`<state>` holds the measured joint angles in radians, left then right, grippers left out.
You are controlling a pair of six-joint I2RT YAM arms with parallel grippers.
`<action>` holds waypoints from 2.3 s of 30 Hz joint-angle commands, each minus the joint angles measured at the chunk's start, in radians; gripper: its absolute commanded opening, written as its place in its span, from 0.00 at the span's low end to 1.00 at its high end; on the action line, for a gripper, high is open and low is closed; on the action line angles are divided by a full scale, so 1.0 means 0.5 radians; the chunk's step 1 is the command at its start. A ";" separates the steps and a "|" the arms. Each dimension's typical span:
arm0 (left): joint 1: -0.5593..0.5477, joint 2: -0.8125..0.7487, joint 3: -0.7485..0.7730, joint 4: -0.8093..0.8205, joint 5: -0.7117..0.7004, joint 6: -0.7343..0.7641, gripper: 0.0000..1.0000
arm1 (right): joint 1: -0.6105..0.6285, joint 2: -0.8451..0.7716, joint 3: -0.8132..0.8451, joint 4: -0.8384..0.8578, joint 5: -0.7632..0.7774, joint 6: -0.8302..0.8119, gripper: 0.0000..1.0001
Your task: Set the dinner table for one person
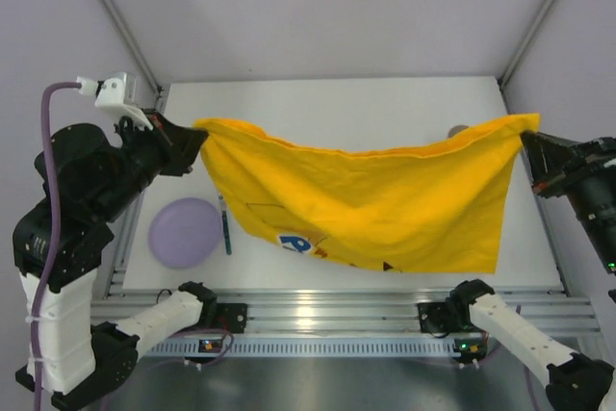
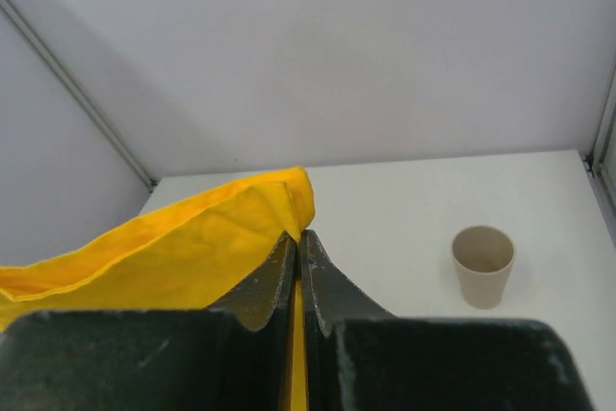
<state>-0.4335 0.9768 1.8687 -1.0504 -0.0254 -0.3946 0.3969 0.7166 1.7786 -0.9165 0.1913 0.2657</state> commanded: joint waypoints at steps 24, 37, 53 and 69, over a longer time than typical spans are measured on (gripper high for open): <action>0.462 1.522 -0.707 1.134 -0.115 0.268 0.00 | -0.137 1.928 -0.530 0.854 0.507 -0.151 0.00; 0.637 2.354 -0.001 1.091 -0.017 0.216 0.00 | -0.254 3.140 0.661 0.294 0.828 0.061 0.00; 0.655 1.781 -0.309 0.950 -0.155 0.114 0.98 | -0.123 2.329 0.328 0.238 0.329 0.073 1.00; 0.662 0.936 -1.657 0.546 -0.431 -0.260 0.91 | 0.357 1.114 -1.109 0.044 -0.097 0.272 0.99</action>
<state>-0.1062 1.4384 1.0683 -0.6930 -0.2024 -0.4480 0.5652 1.3838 1.2884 -0.8715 0.1543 0.3805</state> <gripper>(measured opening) 0.923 0.983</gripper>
